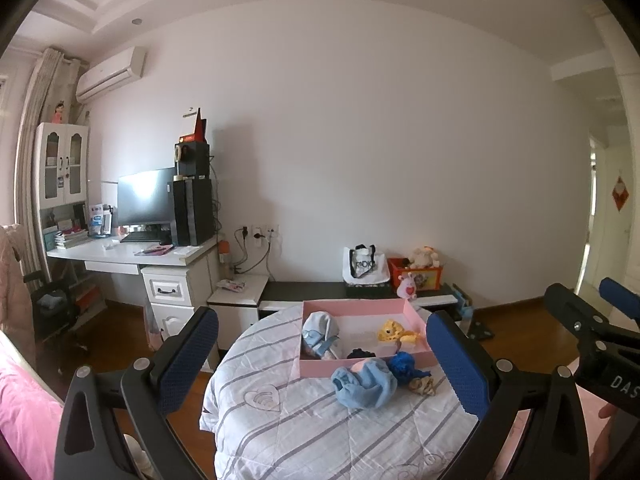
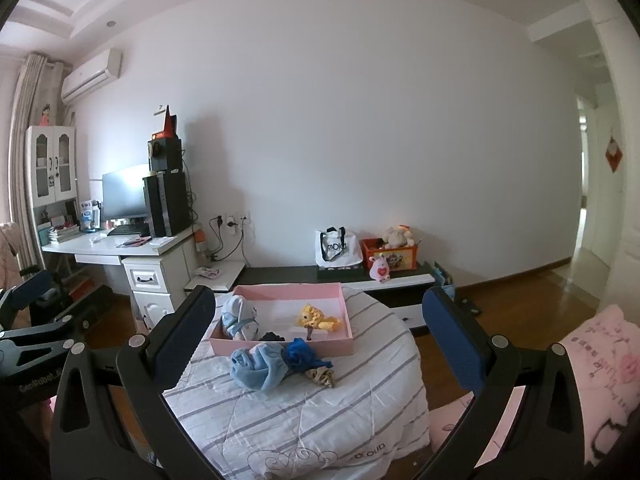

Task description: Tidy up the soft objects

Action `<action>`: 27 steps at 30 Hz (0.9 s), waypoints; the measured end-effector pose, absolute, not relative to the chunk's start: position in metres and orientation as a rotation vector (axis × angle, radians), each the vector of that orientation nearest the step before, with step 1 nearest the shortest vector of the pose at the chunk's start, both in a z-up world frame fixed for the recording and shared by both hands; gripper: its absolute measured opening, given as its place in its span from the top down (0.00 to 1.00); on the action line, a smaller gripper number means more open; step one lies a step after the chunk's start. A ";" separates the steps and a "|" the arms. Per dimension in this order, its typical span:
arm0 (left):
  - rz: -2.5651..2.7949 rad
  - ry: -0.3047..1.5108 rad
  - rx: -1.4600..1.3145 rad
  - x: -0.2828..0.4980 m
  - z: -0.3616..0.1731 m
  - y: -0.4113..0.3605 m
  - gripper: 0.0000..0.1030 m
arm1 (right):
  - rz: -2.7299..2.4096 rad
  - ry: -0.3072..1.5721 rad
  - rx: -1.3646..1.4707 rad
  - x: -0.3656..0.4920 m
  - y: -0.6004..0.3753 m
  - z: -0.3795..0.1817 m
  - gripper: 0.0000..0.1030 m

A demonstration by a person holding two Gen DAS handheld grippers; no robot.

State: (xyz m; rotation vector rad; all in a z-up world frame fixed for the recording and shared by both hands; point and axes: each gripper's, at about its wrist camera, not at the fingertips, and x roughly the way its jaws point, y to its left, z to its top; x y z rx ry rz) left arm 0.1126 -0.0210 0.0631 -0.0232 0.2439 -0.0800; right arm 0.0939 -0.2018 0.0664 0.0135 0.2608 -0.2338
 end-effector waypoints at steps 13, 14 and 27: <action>-0.078 0.249 -0.026 0.114 0.062 -0.022 0.00 | -0.236 0.266 0.007 0.095 -0.201 0.067 0.00; -0.077 0.250 -0.025 0.114 0.062 -0.022 0.00 | -0.236 0.266 0.007 0.094 -0.201 0.067 0.00; -0.077 0.269 -0.015 0.118 0.060 -0.026 0.00 | -0.245 0.286 0.010 0.102 -0.207 0.061 0.00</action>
